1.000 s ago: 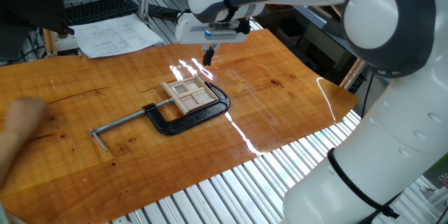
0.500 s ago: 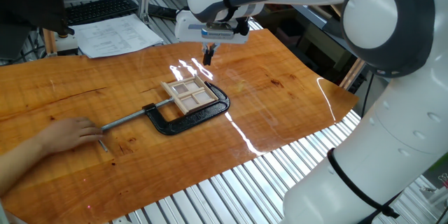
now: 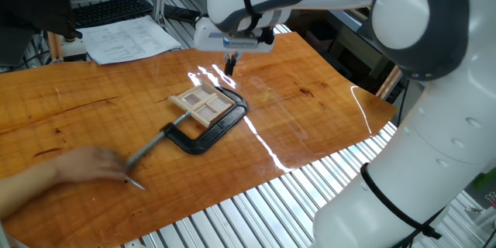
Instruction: Open a sliding window
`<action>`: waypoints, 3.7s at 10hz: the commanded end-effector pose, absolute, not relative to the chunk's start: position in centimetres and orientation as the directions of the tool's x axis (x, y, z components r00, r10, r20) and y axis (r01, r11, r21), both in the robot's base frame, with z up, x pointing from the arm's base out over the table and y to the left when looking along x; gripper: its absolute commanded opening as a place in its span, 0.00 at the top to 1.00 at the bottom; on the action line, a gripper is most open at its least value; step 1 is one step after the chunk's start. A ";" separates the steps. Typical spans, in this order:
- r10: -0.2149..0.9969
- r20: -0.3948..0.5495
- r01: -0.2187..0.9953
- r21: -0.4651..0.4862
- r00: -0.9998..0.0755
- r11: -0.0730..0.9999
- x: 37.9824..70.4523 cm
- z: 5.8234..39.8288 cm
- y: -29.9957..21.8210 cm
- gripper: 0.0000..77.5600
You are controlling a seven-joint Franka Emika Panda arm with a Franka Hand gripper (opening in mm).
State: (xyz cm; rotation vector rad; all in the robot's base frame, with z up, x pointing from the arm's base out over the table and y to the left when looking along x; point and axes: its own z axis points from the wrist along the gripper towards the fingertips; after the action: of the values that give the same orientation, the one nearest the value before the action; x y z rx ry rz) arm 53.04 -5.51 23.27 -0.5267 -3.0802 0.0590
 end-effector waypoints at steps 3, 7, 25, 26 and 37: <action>0.334 -0.022 0.334 -0.031 -0.942 0.942 54.5 19.4 -6.5 1.00; 0.404 -0.018 0.404 -0.036 -0.915 0.914 57.1 15.8 -7.5 1.00; 0.555 -0.035 0.556 -0.032 -0.831 0.830 58.9 9.5 -6.7 1.00; 0.555 -0.035 0.556 -0.032 -0.831 0.830 58.9 9.4 -6.7 1.00; 0.584 -0.064 0.586 -0.014 -0.809 0.810 58.5 7.5 -6.8 1.00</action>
State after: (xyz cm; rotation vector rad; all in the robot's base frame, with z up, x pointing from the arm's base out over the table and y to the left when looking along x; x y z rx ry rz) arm 58.45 -6.76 7.33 -0.9811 -3.0391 0.0541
